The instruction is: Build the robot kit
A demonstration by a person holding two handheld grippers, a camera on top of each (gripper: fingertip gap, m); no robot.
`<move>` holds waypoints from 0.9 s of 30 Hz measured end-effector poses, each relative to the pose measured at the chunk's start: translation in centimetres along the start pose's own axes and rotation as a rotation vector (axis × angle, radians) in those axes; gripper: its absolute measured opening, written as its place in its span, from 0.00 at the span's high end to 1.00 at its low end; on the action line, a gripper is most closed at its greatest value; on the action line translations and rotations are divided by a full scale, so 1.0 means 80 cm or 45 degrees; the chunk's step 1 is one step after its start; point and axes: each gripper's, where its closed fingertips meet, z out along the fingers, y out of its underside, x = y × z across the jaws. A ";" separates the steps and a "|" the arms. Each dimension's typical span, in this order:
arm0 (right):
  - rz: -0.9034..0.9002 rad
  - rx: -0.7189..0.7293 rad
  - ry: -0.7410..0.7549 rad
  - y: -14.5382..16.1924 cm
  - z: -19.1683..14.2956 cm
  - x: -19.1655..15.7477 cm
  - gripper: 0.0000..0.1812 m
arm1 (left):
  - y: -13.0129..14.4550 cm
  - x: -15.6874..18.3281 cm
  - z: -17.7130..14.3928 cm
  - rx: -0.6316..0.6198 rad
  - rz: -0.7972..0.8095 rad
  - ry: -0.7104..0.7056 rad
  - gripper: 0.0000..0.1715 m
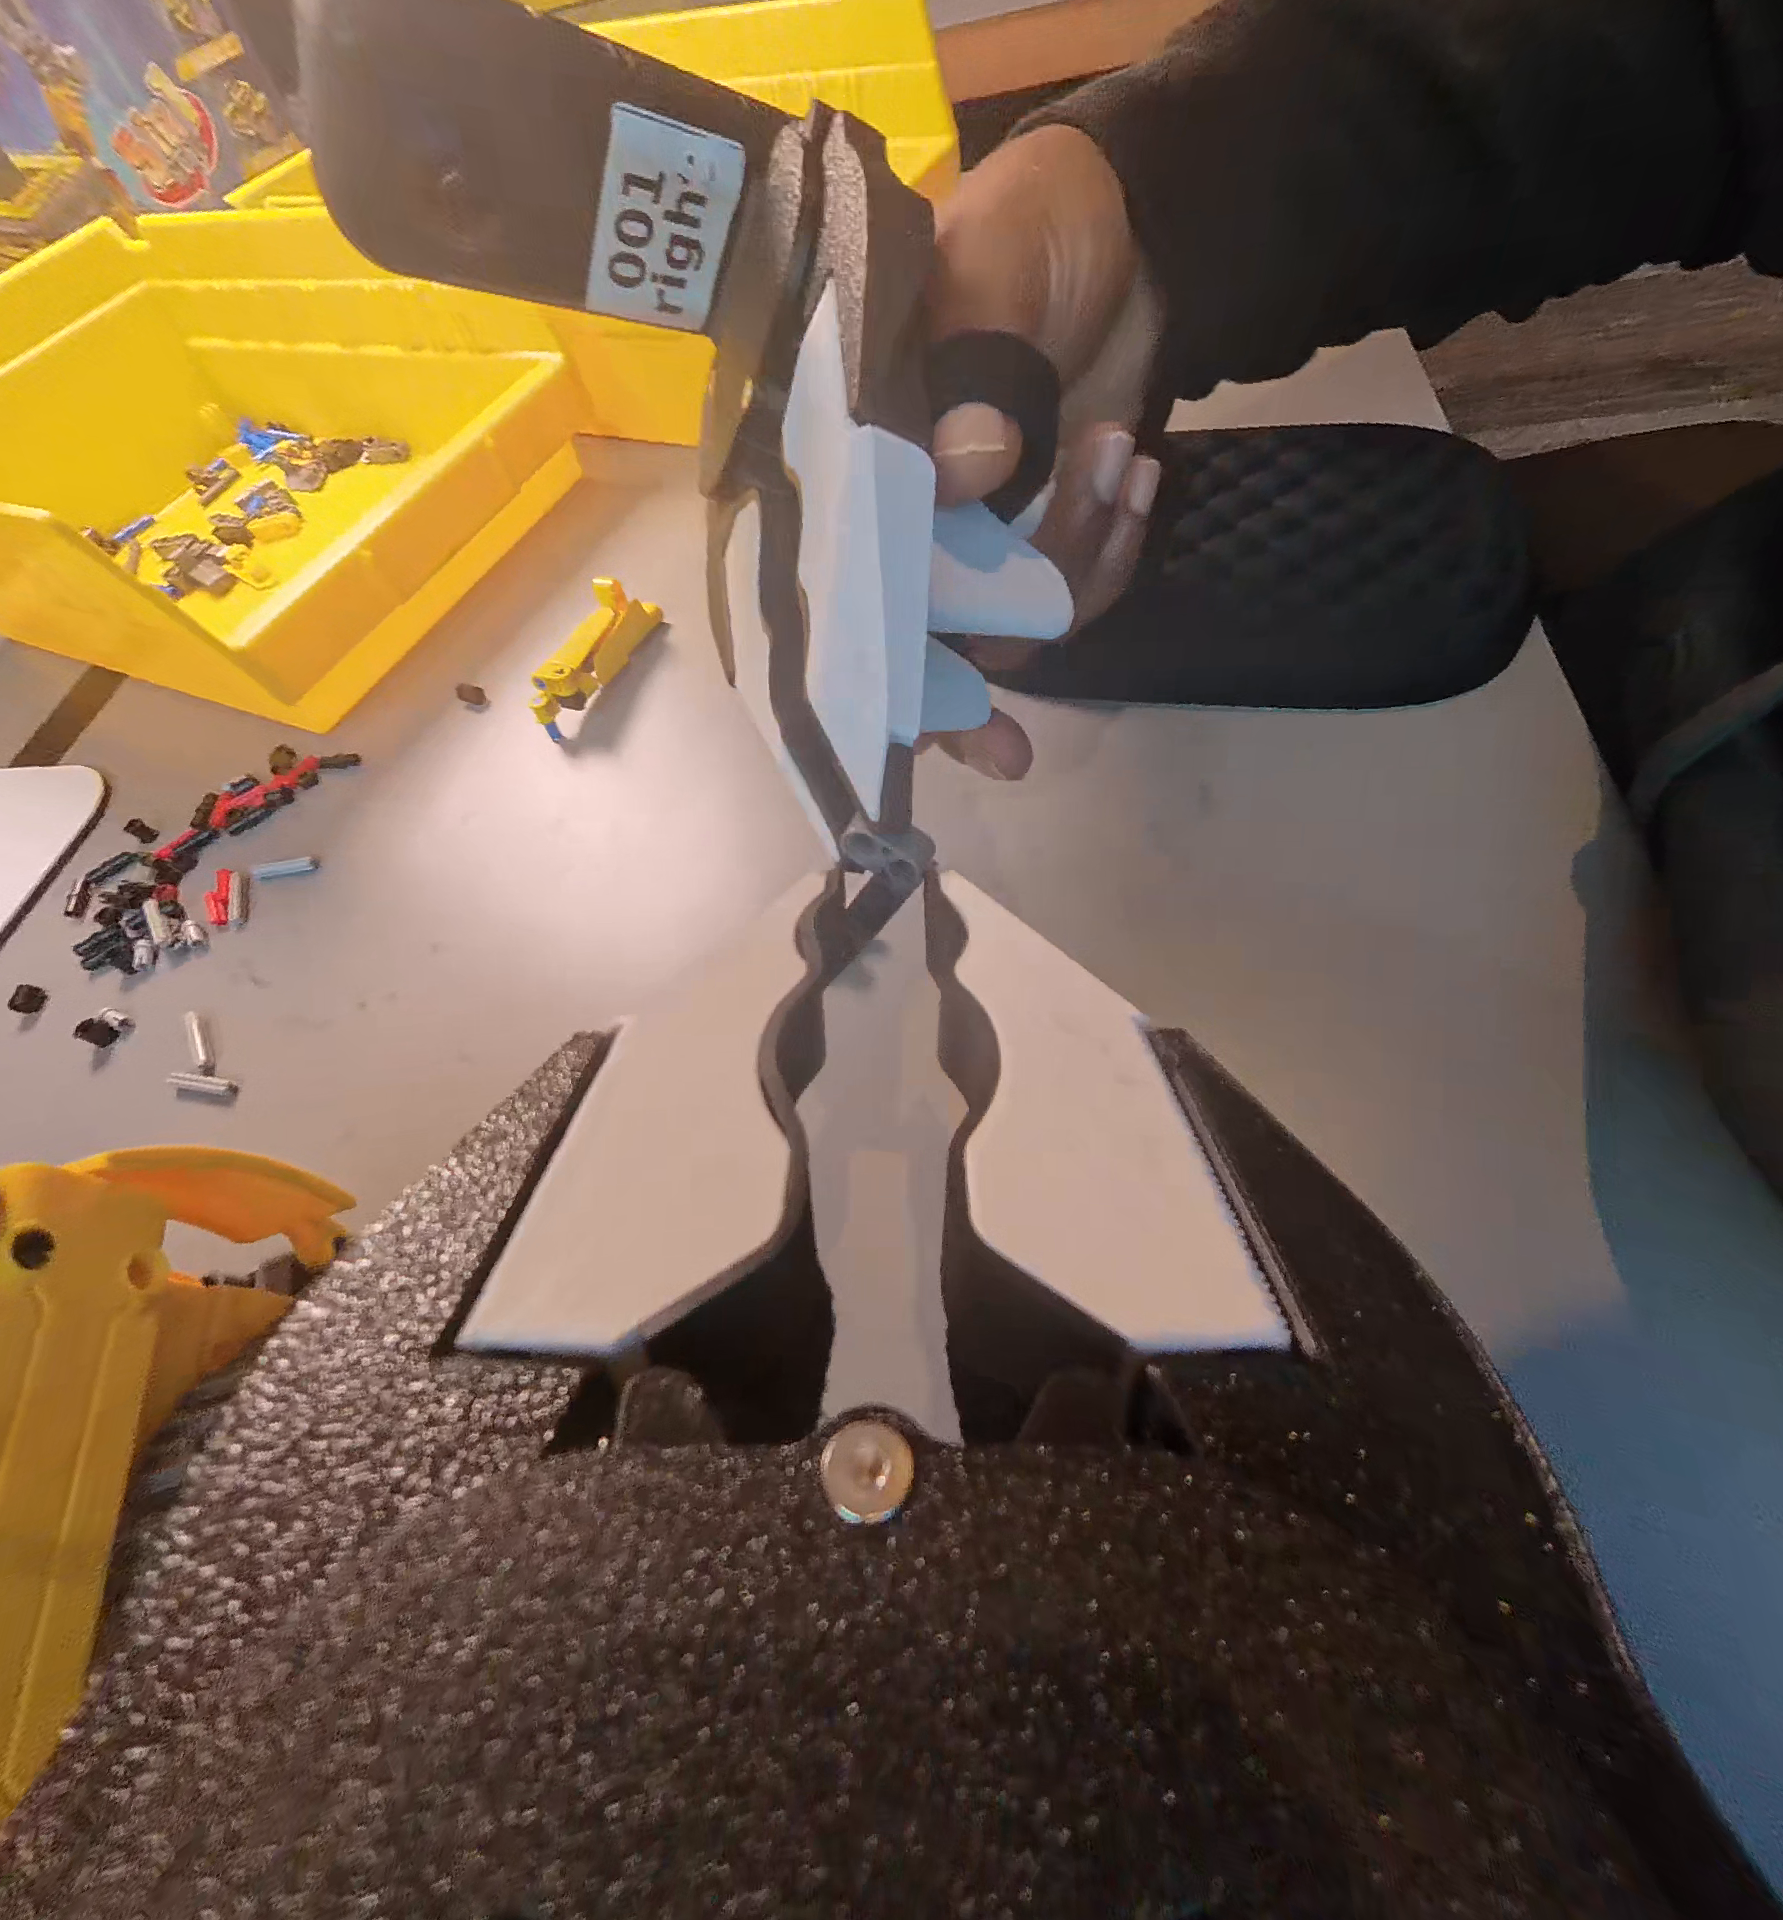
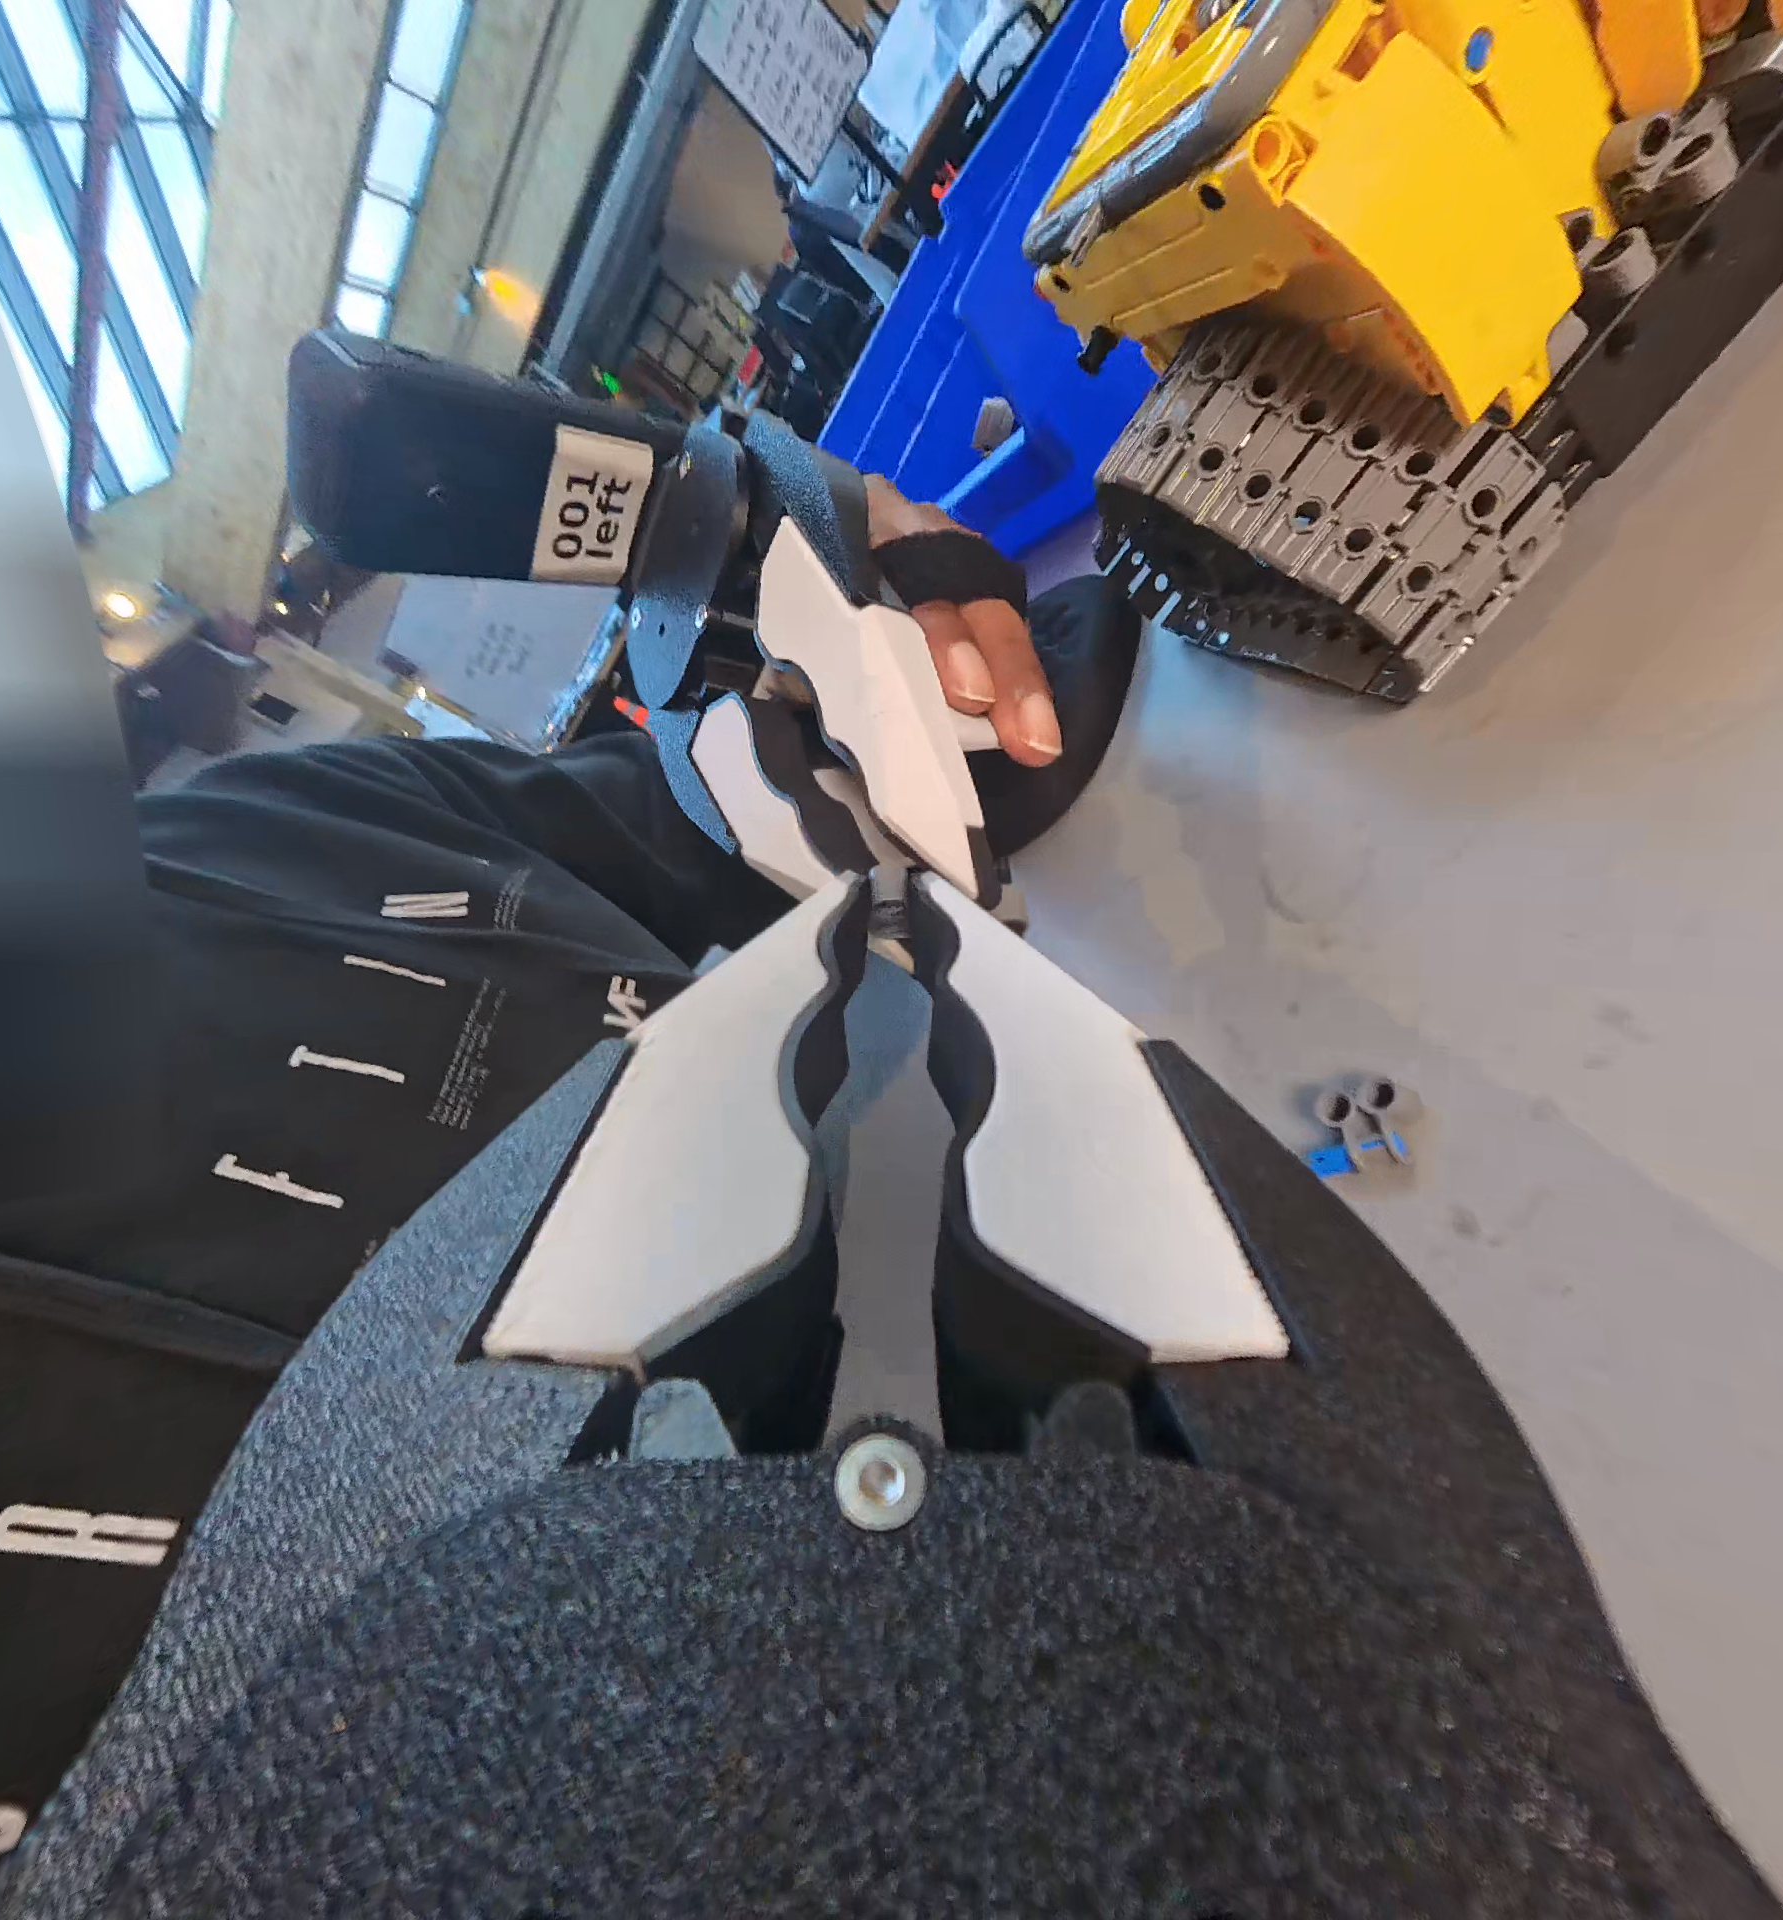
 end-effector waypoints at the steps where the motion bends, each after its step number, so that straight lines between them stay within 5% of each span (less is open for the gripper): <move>1: 0.015 0.032 -0.011 -0.003 -0.001 0.000 0.96 | -0.001 -0.002 -0.001 0.006 -0.017 -0.004 0.92; 5: -0.141 0.207 -0.046 -0.035 -0.014 -0.015 0.91 | -0.012 -0.011 -0.009 0.106 -0.162 0.028 0.96; 11: -0.899 0.210 0.269 -0.046 -0.011 -0.038 0.86 | -0.079 -0.032 -0.070 0.723 -0.568 0.276 0.96; 14: -1.036 0.273 0.306 -0.054 0.004 -0.052 0.86 | -0.095 -0.035 -0.091 0.897 -0.600 0.321 0.96; 21: -1.077 0.320 0.250 -0.066 0.020 -0.068 0.96 | -0.099 -0.025 -0.089 0.904 -0.492 0.283 0.96; 27: -1.007 -0.080 0.366 -0.036 0.002 -0.028 0.96 | -0.058 -0.026 -0.055 0.526 -0.316 0.149 0.87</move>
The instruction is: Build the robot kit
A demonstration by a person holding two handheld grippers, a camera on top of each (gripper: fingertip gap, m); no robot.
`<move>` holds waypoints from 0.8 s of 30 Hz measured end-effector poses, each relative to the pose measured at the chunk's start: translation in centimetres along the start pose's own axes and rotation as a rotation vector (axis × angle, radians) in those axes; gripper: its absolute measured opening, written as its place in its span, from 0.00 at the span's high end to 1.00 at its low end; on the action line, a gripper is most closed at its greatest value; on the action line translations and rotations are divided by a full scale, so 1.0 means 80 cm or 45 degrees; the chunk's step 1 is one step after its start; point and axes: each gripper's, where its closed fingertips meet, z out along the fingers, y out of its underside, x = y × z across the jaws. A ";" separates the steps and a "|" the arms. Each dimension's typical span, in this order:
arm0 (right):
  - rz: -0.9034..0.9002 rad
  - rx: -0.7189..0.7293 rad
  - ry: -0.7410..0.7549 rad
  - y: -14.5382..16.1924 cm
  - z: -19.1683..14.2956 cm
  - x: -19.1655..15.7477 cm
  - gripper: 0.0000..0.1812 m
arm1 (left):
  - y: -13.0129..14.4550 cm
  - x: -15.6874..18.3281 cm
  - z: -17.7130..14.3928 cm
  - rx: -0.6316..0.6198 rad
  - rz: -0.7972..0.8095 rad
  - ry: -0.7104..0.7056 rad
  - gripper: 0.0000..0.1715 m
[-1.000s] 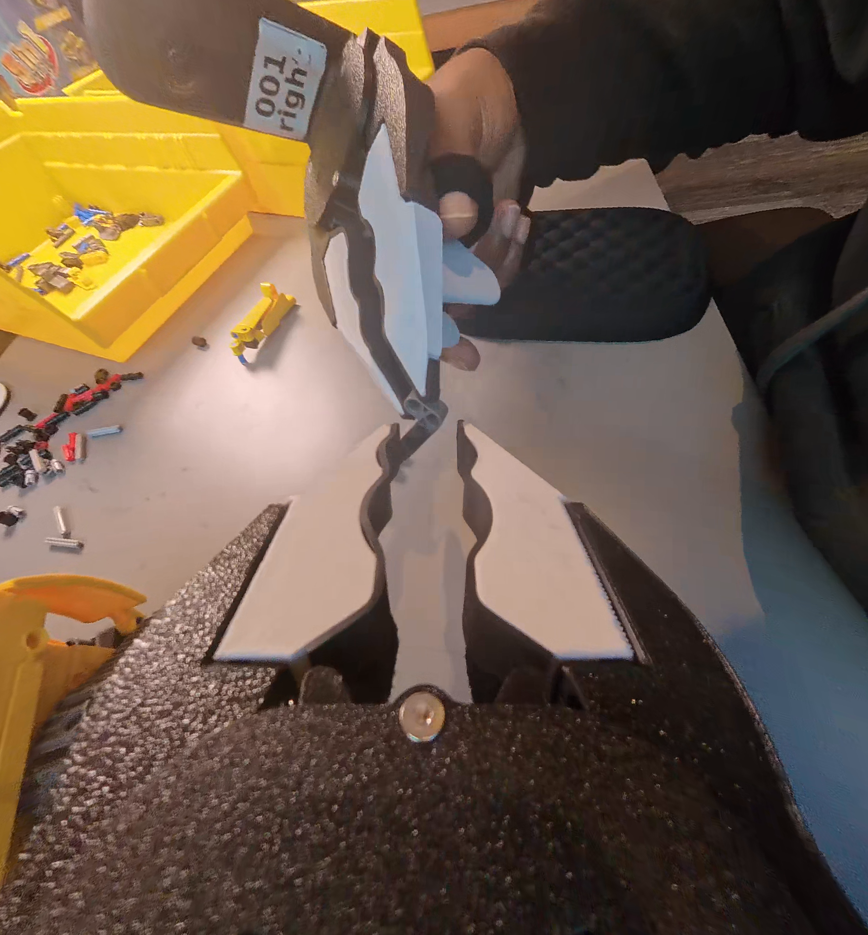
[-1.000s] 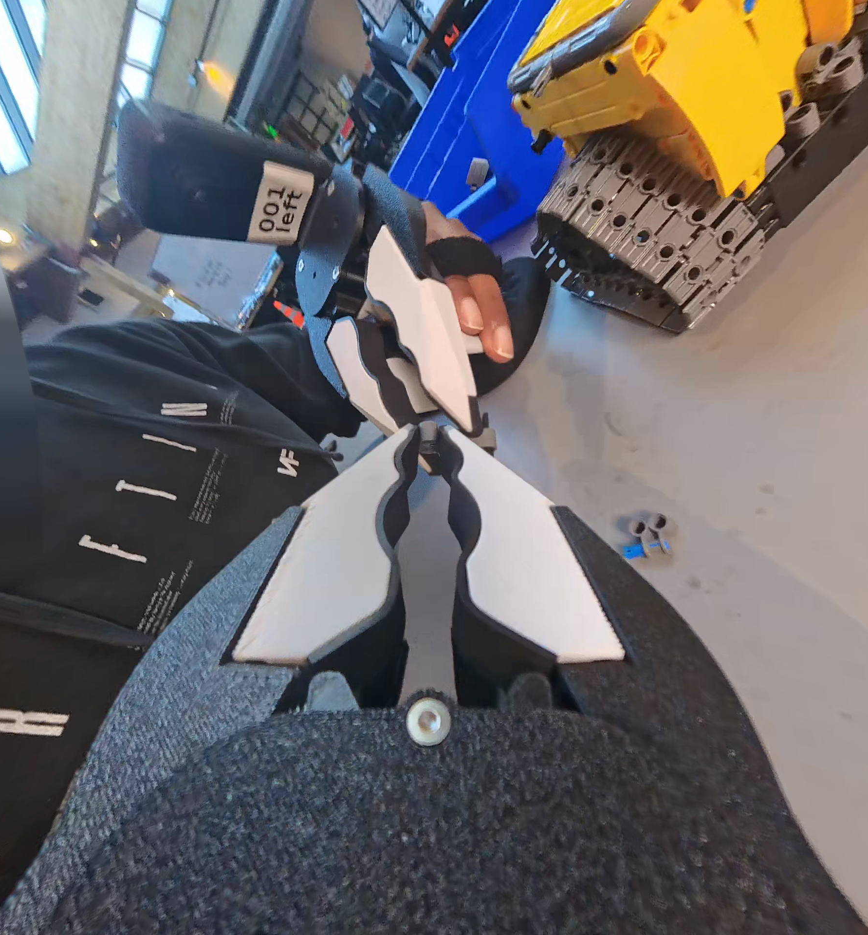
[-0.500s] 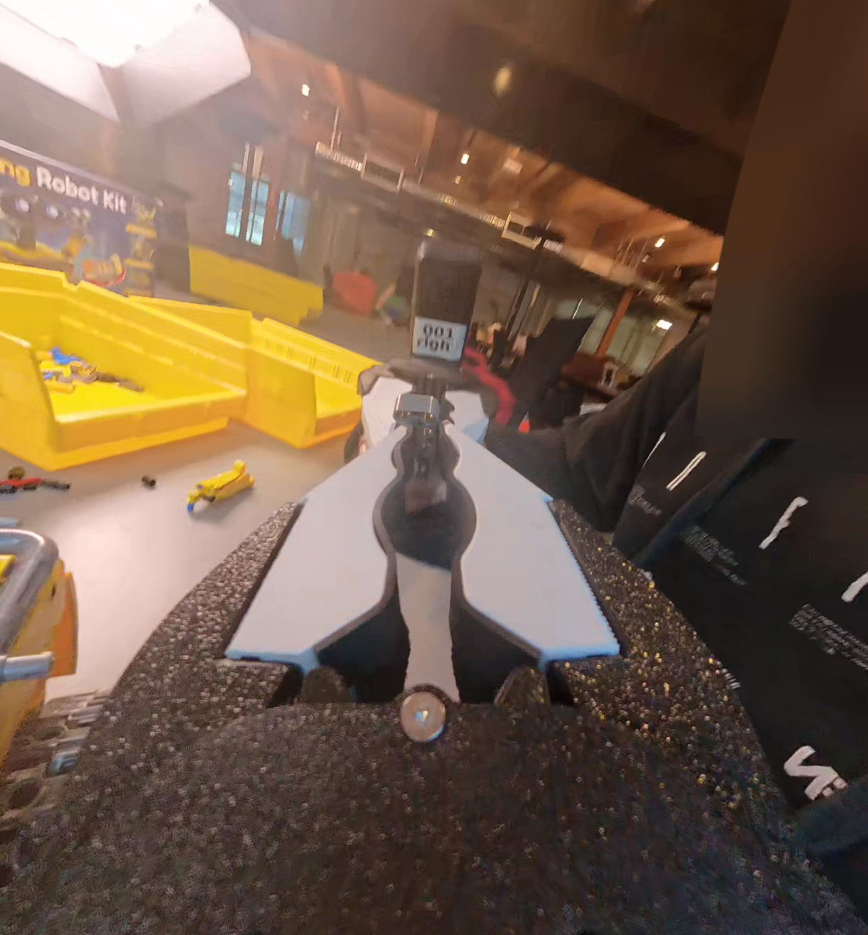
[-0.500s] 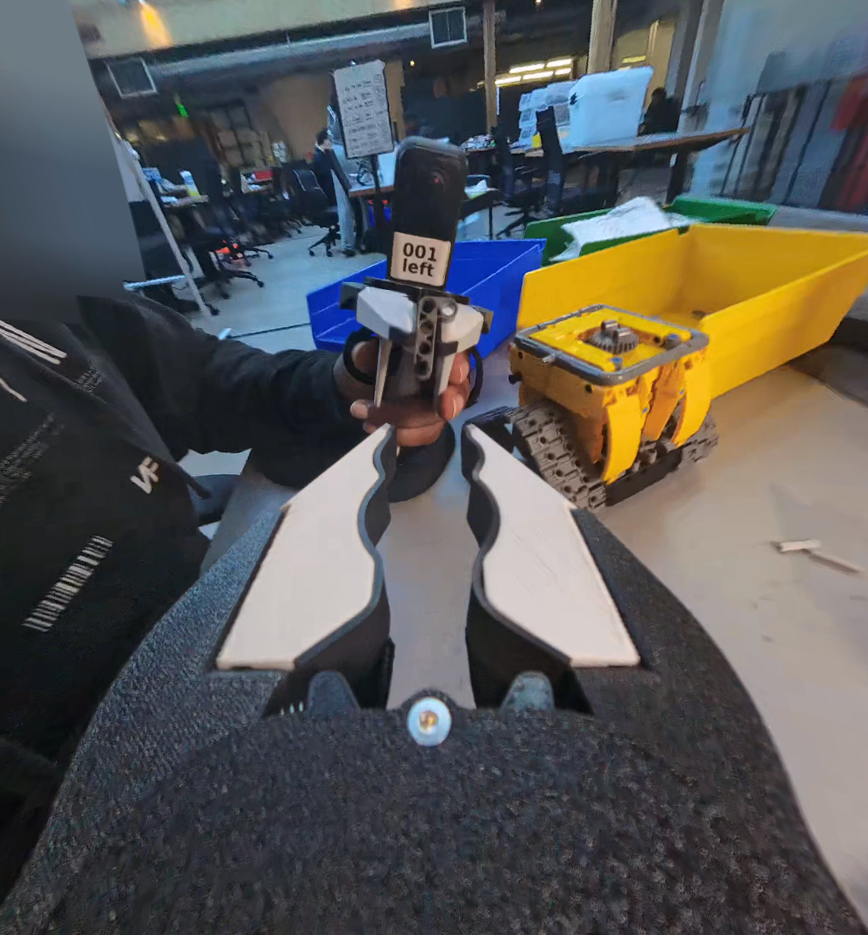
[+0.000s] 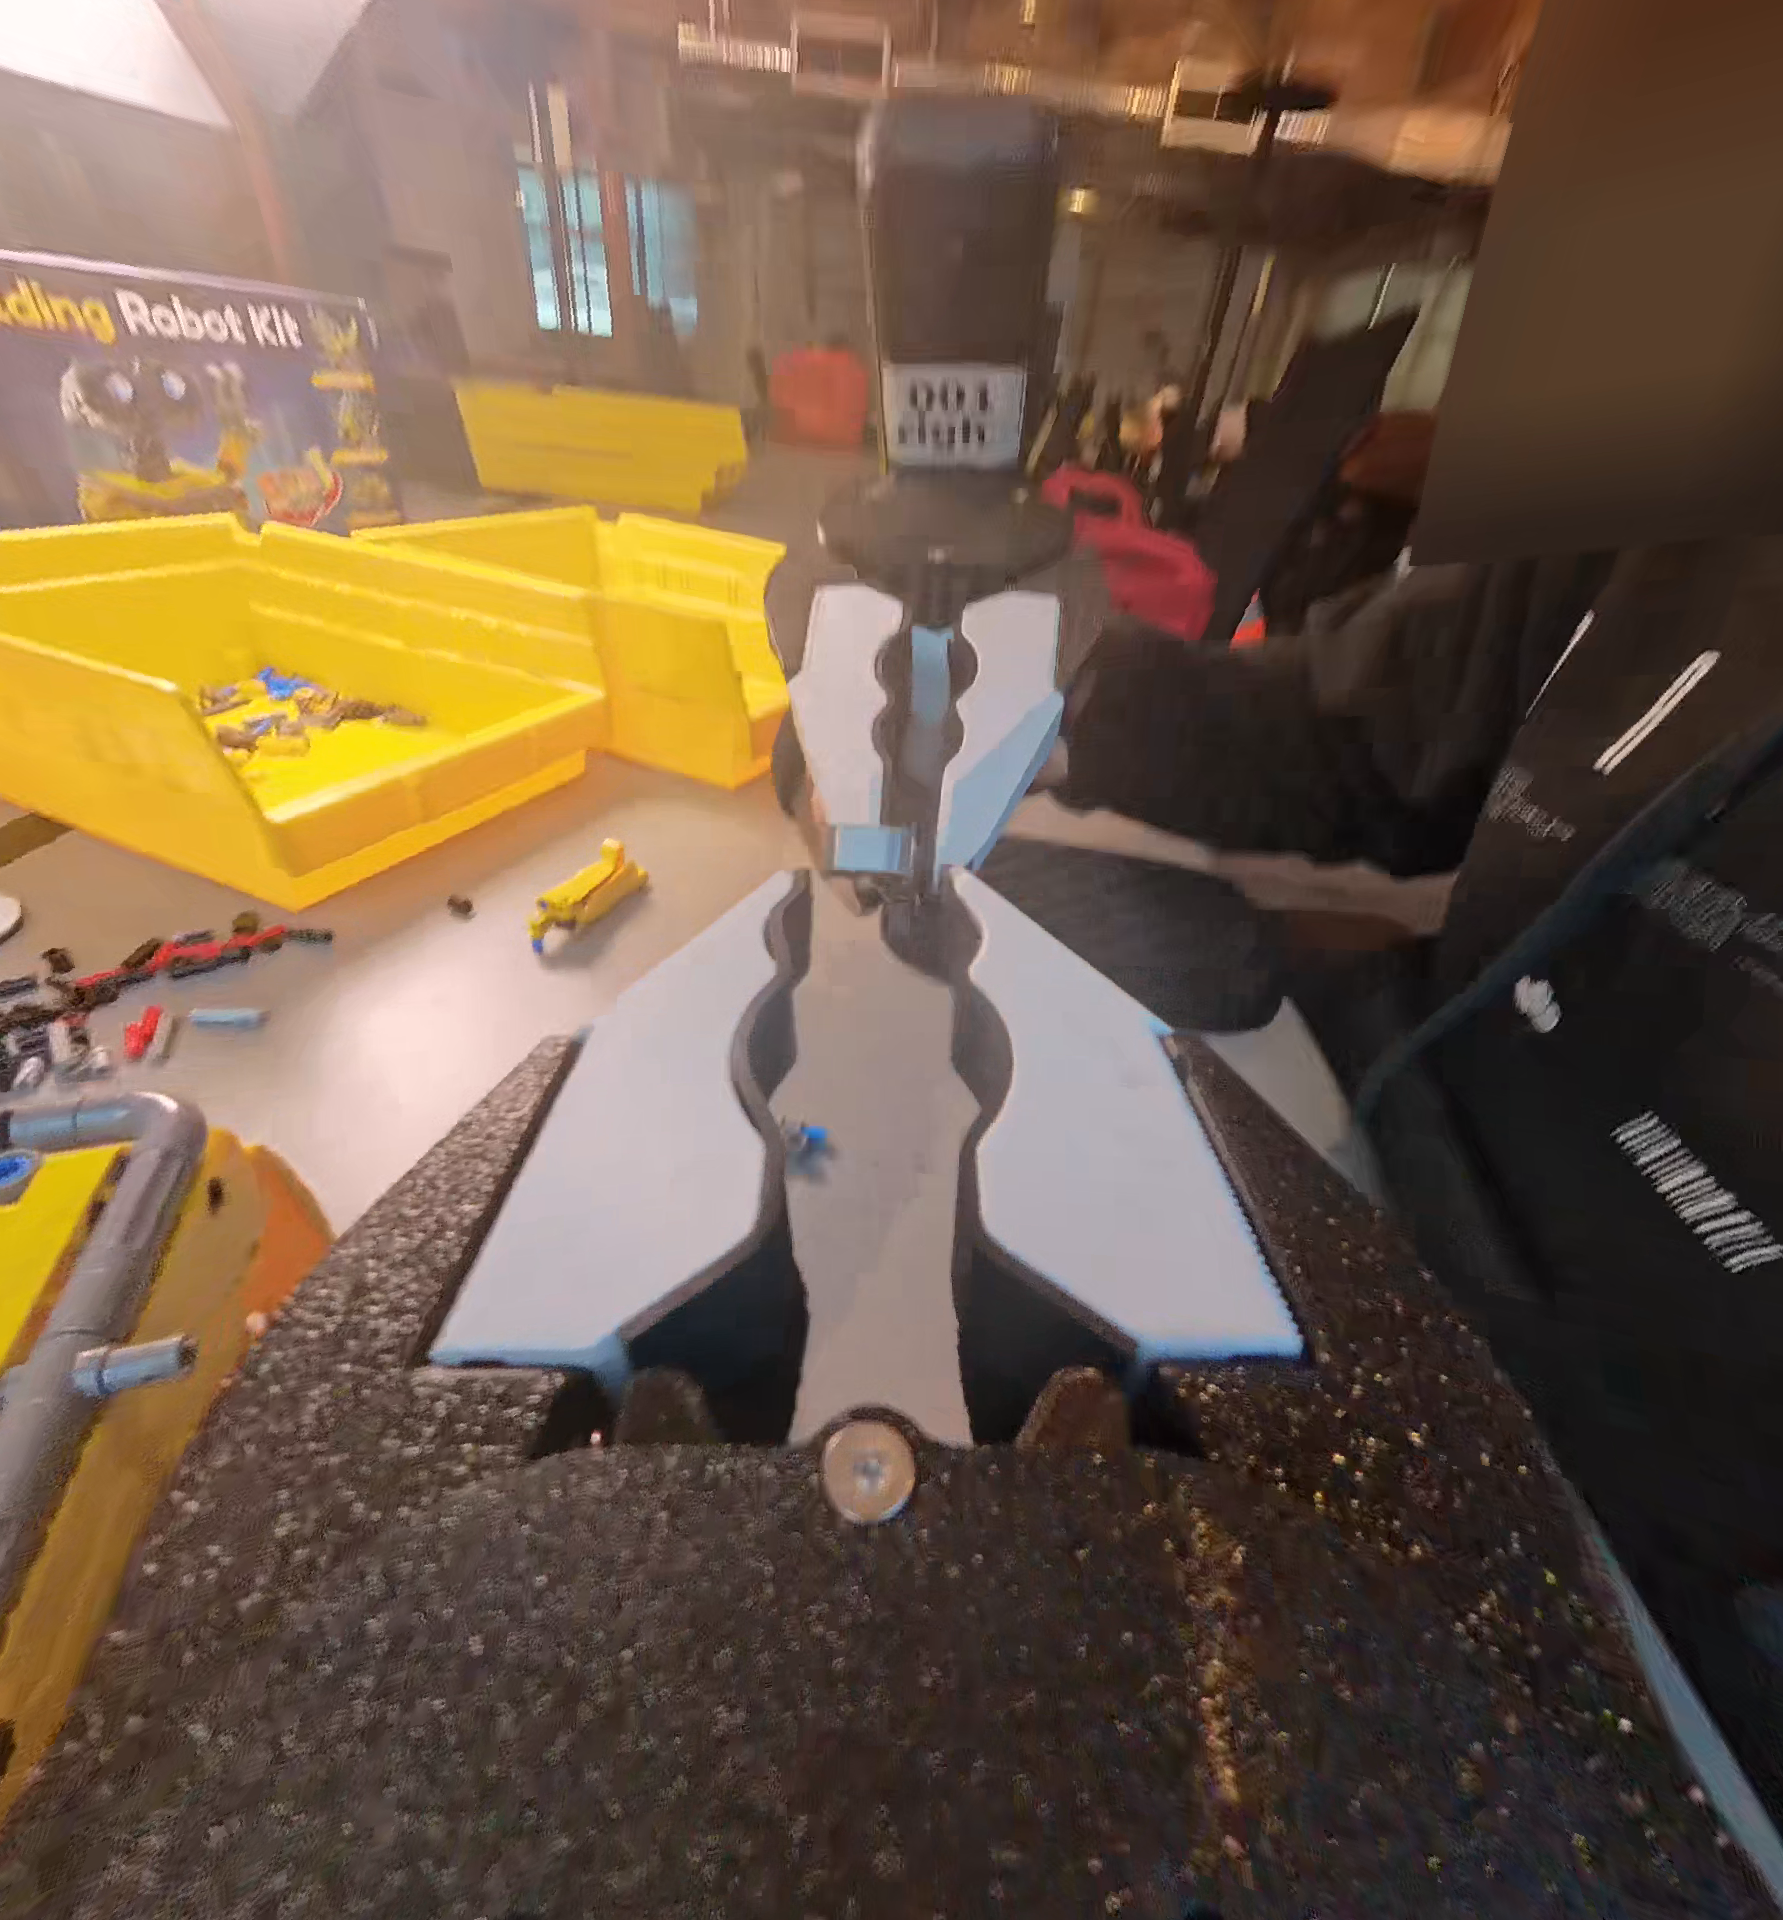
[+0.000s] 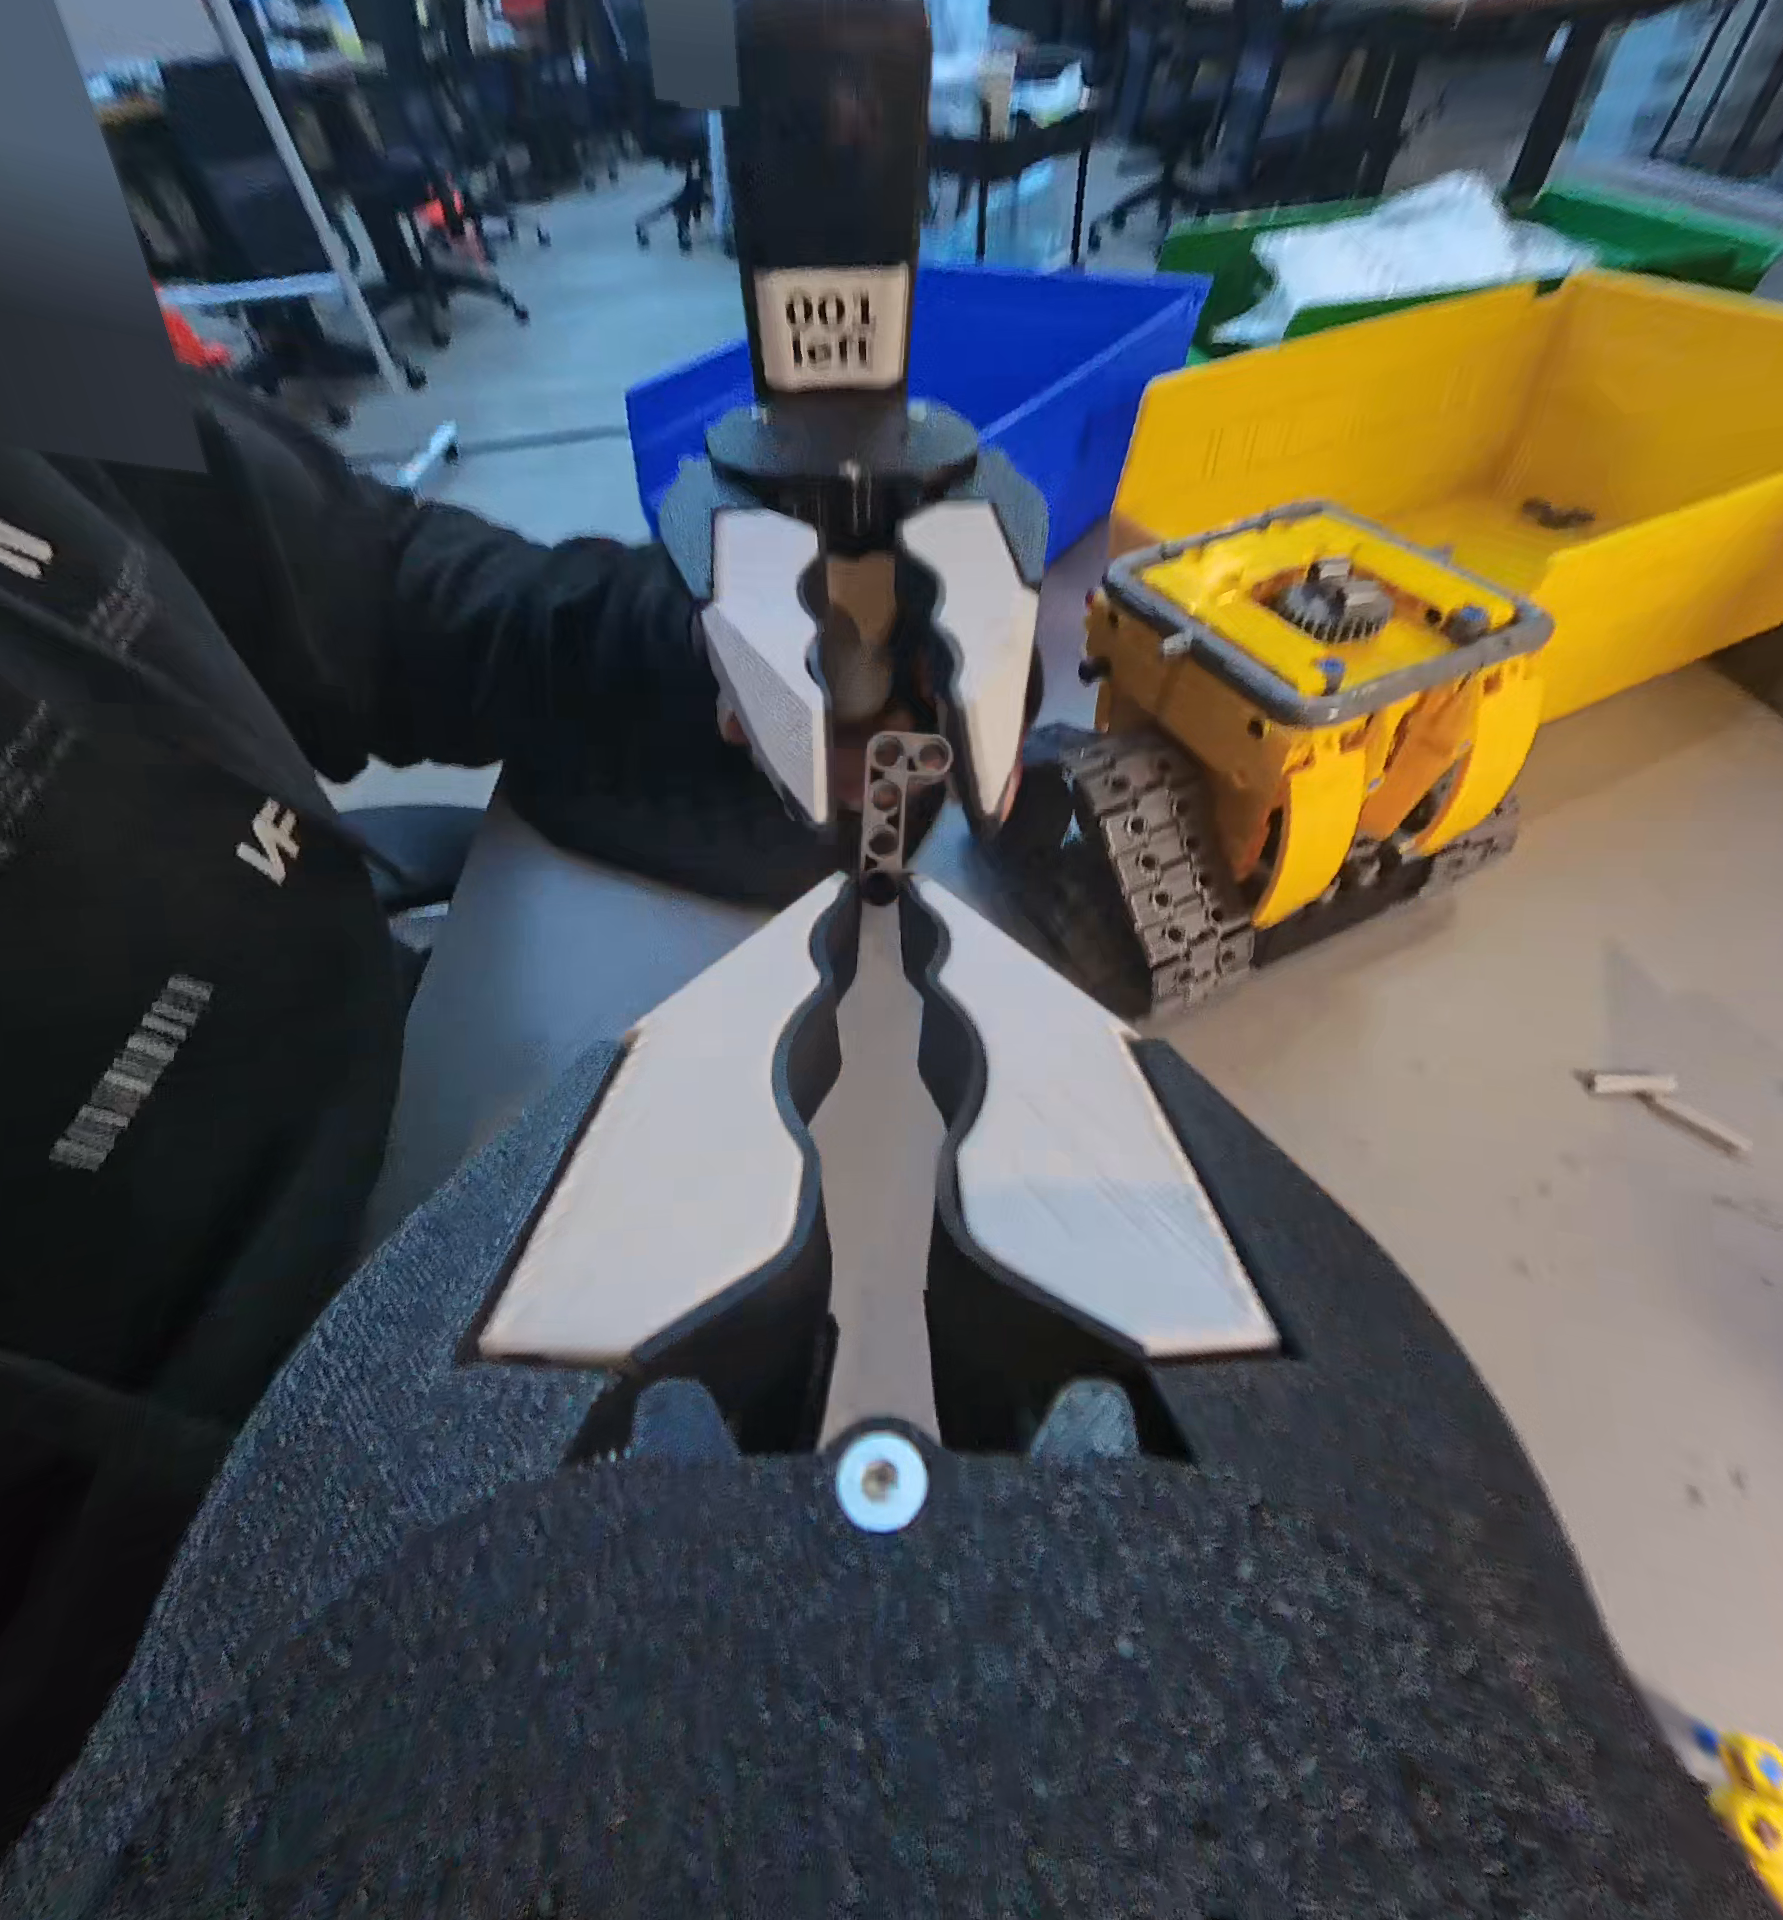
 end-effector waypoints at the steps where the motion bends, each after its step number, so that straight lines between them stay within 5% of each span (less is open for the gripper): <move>1: 0.003 -0.094 -0.021 0.015 -0.002 -0.001 0.96 | 0.011 0.002 0.003 -0.074 0.041 -0.003 0.84; 8: -0.025 -0.416 -0.108 0.085 0.006 -0.018 0.96 | 0.100 0.012 0.021 -0.587 0.248 -0.001 0.91; 14: -0.015 -0.485 -0.086 0.110 0.015 -0.006 0.96 | 0.142 -0.003 0.011 -0.859 0.294 -0.077 0.91; 24: -0.108 -0.591 -0.033 0.125 -0.001 0.017 0.89 | 0.171 -0.011 0.002 -1.033 0.236 -0.120 0.91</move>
